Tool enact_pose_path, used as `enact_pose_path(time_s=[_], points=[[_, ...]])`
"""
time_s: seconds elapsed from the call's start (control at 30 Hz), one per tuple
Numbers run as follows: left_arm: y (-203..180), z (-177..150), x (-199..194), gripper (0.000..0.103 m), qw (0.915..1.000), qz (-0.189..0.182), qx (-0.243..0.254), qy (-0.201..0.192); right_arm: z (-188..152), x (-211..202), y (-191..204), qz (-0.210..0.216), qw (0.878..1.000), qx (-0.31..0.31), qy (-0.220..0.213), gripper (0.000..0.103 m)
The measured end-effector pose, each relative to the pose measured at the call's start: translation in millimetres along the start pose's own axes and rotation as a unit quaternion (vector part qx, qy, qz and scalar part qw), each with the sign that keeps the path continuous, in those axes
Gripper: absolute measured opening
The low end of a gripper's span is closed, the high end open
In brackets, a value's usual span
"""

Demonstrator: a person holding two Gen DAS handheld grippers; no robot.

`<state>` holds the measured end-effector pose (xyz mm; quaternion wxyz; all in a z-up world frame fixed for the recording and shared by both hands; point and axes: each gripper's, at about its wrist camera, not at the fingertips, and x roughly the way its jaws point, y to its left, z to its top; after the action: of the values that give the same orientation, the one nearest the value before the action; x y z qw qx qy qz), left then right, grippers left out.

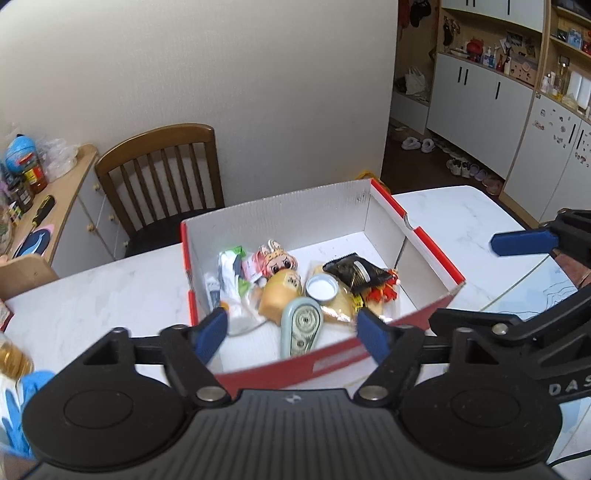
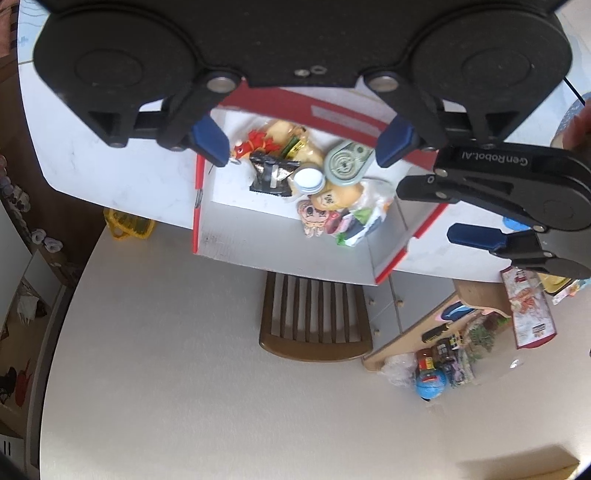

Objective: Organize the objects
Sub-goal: 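Withdraw both tools from the box toward the marker and cotton-swab bag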

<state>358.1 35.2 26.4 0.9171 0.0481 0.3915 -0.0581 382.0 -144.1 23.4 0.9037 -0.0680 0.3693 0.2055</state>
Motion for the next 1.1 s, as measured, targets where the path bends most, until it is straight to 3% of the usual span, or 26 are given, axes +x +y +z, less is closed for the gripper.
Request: enact_pose_path(time_s=[0.03,0.13,0.4,0.63,0.7,1.0,1.1], points=[[-0.6,-2.9,-4.8,0.08,1.0,-0.001,-0.001,-0.004,-1.7,-4.3,2.2,-0.002,1.0,-0.002,-0.004,0.098],[-1.3,-11.3,-17.9,0.08,0.9999,-0.006,-0.004,-0.009,-8.3,-16.5,9.9,-0.008,1.0,-0.014,-0.017,0.102],[0.8,-41.2,-46.4,0.083,0.9996,-0.01,-0.017,-0.02,-30.7,-42.7,22.5,0.016,0.999,-0.003,-0.038,0.103],[7.6,-72.2,-56.6,0.085,0.9995,-0.011,-0.025,-0.012,-53.3,-52.2,28.2,0.012,0.998,0.034,-0.056,0.103],[10.8,-81.5,-56.1,0.09,0.9993,-0.016,-0.033,-0.007,-60.2,-50.8,30.1,0.006,0.998,0.033,-0.055,0.103],[20.0,-125.4,-39.9,0.093,0.9957,-0.041,-0.077,0.031,-82.5,-33.9,32.4,0.025,0.999,0.02,0.004,0.102],[17.6,-143.2,-30.4,0.103,0.9952,-0.039,-0.081,0.039,-92.2,-22.6,30.8,0.022,0.999,0.019,0.023,0.102]])
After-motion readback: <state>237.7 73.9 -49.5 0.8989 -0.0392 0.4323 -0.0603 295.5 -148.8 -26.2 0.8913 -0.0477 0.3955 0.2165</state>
